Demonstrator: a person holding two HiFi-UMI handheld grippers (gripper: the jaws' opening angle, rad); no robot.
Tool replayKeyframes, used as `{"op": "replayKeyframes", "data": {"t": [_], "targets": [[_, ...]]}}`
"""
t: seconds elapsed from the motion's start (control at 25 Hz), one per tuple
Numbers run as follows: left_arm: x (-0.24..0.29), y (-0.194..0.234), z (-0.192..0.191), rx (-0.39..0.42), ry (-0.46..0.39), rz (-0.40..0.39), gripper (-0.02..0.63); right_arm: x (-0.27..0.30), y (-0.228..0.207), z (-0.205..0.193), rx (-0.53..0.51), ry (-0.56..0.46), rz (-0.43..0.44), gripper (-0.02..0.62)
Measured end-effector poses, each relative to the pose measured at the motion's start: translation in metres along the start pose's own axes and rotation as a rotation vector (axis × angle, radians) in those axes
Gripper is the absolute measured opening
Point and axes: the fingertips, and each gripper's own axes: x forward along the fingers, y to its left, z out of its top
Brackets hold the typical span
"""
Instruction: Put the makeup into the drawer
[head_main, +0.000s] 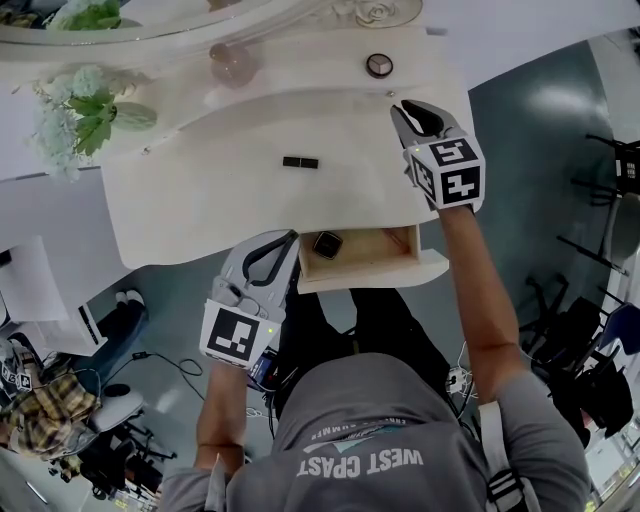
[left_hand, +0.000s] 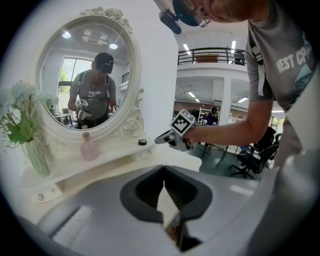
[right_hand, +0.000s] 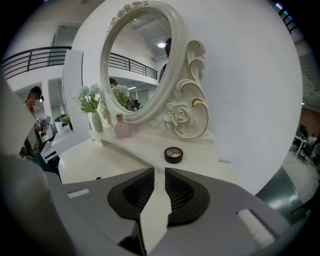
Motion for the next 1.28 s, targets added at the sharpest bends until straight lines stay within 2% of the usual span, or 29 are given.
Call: {"op": "replayKeyframes", "data": {"t": [0.44,1.04,1.28], "targets": [[0.008,0.002,-0.014,-0.009,0.021,0.000,0.002,0.012,-0.001,0.000,-0.015,-0.028,0.008,0.103],[0.019,-0.002,-0.028,-0.026,0.031,-0.003,0.002,0.045,-0.013,0.025,-0.075,-0.056,-0.003,0.174],[0.020,0.000,-0.034,-0.038,0.035,0.002,0.002,0.063,-0.017,0.031,-0.072,-0.031,-0.013,0.242]]}}
